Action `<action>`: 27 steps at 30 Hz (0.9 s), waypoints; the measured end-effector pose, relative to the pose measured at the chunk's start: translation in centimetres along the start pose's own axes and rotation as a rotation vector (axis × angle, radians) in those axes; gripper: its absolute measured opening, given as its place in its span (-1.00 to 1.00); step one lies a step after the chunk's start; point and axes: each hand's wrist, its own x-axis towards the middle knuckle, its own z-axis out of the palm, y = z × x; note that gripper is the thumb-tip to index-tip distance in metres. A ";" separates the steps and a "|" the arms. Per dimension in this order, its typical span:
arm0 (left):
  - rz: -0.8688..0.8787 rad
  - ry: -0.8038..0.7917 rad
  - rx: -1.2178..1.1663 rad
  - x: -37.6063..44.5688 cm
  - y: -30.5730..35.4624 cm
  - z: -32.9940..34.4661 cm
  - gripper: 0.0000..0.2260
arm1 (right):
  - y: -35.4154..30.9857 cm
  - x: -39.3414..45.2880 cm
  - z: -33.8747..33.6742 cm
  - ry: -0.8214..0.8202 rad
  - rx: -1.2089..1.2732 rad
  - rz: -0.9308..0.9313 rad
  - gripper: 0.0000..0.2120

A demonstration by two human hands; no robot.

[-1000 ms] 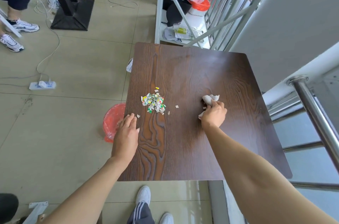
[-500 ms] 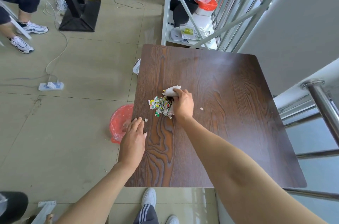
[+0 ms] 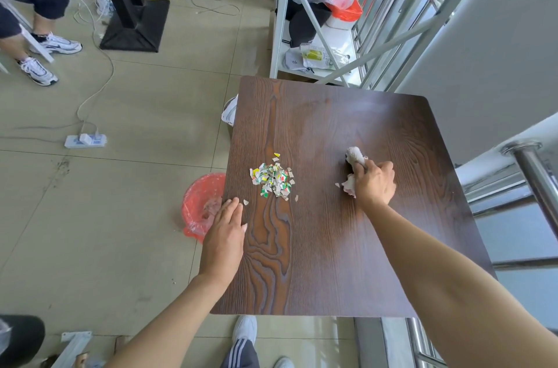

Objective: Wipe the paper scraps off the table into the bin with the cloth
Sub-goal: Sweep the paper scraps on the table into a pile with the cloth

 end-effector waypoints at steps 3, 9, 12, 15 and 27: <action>0.004 -0.007 -0.002 -0.1 -0.1 0.0 -0.60 | -0.6 -0.3 -0.3 0.095 -0.140 -0.069 -0.68; 0.015 -0.004 0.015 -0.1 0.0 -0.1 -0.60 | -0.6 -0.6 -1.4 0.095 -0.175 -0.174 -0.74; 0.026 0.004 0.018 -0.1 -0.1 -0.2 -0.60 | -0.3 -0.3 -1.8 0.071 -0.229 -0.168 -0.81; 0.030 0.003 0.014 -0.1 0.0 -0.2 -0.60 | -1.0 -0.3 -1.7 -0.049 -0.193 -0.080 -0.77; 0.033 -0.003 0.018 0.0 0.1 -0.2 -0.61 | -0.4 0.4 -0.2 -0.112 -0.263 -0.048 -0.66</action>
